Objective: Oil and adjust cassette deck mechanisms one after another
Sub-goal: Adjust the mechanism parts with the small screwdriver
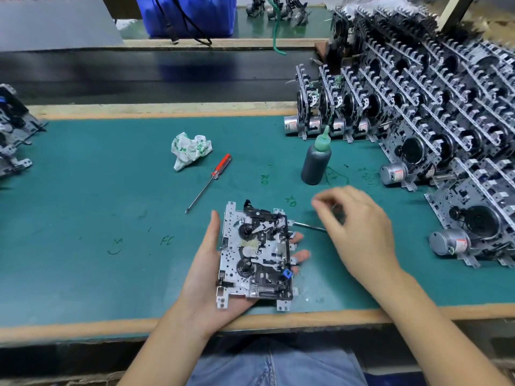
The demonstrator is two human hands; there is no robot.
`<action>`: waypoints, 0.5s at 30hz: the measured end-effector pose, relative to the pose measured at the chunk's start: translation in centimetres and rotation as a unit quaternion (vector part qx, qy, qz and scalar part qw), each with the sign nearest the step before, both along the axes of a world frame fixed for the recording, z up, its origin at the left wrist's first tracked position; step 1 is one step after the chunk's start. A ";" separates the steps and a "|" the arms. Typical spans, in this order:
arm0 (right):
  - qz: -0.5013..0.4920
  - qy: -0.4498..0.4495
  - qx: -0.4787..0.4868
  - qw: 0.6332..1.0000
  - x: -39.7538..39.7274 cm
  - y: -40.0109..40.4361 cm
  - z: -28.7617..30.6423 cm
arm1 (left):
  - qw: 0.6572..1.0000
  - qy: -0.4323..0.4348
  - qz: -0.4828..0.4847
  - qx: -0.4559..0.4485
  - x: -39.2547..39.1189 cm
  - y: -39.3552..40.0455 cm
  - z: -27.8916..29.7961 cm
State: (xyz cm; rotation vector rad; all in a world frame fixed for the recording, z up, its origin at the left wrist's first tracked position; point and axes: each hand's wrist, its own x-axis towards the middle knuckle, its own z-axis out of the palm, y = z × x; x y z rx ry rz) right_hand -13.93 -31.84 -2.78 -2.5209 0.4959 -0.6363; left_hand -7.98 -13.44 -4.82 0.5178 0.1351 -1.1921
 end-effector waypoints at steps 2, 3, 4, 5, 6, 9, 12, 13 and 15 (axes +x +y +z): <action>-0.032 -0.102 0.106 0.989 1.8 -0.5 0.1 | 1.000 -0.011 0.013 0.019 0.0 -0.3 -0.1; -0.046 -0.117 0.153 0.980 2.7 -0.8 0.1 | 0.999 -0.013 0.015 0.025 0.0 -0.4 -0.1; -0.057 -0.103 0.194 0.974 3.7 -1.2 0.1 | 0.999 -0.016 0.015 0.030 0.0 -0.4 -0.1; -0.059 -0.072 0.231 0.968 4.7 -1.5 0.1 | 0.999 -0.017 0.014 0.033 0.0 -0.3 -0.2; -0.055 -0.037 0.264 0.962 5.4 -1.9 -0.1 | 0.999 -0.018 0.014 0.033 0.0 -0.3 -0.2; -0.049 -0.004 0.321 0.946 6.5 -2.6 -1.1 | 0.999 -0.017 0.011 0.028 -0.1 -0.2 -0.2; -0.053 -0.009 0.303 0.951 6.6 -2.6 -1.6 | 0.999 -0.020 0.015 0.028 -0.1 -0.1 -0.3; -0.046 -0.005 0.296 0.954 6.5 -2.5 -1.5 | 0.999 -0.020 0.014 0.028 -0.1 -0.1 -0.2; -0.026 -0.014 0.294 0.955 6.1 -2.1 -1.1 | 0.999 -0.019 0.012 0.026 -0.1 -0.1 -0.2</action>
